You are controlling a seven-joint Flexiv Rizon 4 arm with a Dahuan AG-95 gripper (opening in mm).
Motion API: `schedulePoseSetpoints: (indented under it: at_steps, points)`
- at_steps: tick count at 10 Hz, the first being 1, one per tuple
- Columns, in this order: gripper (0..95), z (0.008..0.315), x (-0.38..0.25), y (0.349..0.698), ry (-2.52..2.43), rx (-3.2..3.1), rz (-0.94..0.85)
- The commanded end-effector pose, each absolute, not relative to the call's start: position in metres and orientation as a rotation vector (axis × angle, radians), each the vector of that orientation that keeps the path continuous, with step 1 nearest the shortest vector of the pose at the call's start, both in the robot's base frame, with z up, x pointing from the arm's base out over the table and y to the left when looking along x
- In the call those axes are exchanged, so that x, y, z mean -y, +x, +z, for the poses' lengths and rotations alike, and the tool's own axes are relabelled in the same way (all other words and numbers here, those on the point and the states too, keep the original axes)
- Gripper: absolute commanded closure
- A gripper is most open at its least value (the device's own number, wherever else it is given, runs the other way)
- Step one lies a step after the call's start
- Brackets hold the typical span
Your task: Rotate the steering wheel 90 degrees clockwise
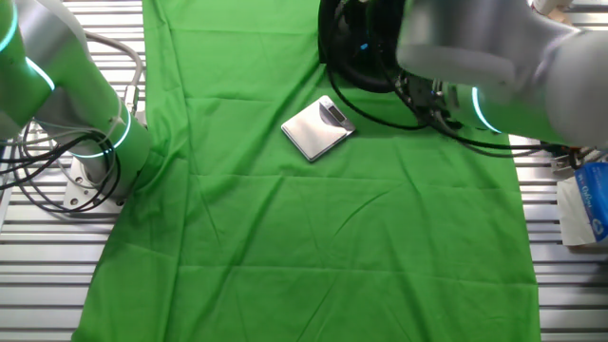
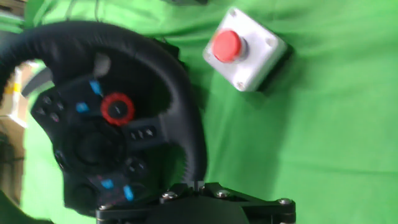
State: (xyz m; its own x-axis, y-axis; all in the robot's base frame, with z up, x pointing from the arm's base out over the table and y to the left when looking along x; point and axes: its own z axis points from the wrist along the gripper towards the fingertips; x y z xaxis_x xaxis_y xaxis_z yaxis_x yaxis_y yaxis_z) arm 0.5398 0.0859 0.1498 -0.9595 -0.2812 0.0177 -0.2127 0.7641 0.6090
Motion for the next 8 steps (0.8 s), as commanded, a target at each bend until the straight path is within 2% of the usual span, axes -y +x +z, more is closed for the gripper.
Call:
schedulePoseSetpoints:
  at_steps: [1, 8]
  points:
    - [95.0, 0.144, -0.102, 0.533, 0.349, 2.855, -1.013]
    - [95.0, 0.125, -0.136, 0.498, 0.259, 2.881, -0.998]
